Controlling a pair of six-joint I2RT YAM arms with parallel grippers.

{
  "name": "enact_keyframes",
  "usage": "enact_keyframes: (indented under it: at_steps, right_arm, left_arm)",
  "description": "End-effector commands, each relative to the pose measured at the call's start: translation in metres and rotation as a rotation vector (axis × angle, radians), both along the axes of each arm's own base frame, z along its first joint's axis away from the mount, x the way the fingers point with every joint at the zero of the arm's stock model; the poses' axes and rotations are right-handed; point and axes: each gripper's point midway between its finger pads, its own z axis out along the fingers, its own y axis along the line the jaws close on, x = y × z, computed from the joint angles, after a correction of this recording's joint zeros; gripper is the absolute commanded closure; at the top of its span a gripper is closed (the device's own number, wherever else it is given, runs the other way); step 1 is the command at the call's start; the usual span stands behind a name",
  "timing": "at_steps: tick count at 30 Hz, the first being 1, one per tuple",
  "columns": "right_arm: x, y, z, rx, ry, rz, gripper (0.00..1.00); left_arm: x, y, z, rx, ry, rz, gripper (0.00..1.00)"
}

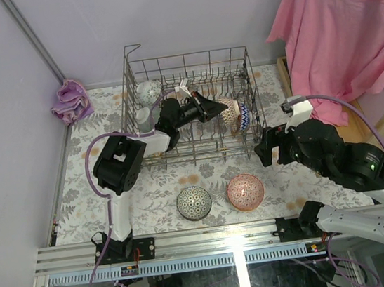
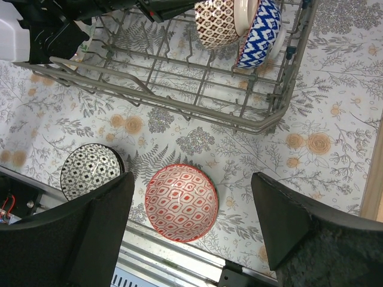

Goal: Load the bowls into the dish rack
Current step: Place the bowl in the dish rack.

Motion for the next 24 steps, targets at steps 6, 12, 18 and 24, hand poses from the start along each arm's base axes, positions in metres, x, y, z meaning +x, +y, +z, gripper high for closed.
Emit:
enact_keyframes:
  at_steps: [6,12,18,24]
  right_arm:
    - [0.006,0.009,0.004,0.025,-0.028,0.017,0.14]
    - [0.004,0.005,0.003,0.034,-0.034,0.009,0.14]
    - [0.002,0.002,0.002,0.036,-0.036,0.004,0.14]
    - [0.002,0.0,-0.001,0.033,-0.035,-0.001,0.14]
  left_arm:
    - [-0.018,0.002,-0.005,0.018,-0.026,-0.067,1.0]
    - [-0.021,0.001,-0.015,0.055,-0.013,-0.093,1.0]
    - [-0.018,-0.006,-0.026,0.081,0.002,-0.13,1.0]
    - [-0.015,-0.009,-0.032,0.1,0.002,-0.155,1.0]
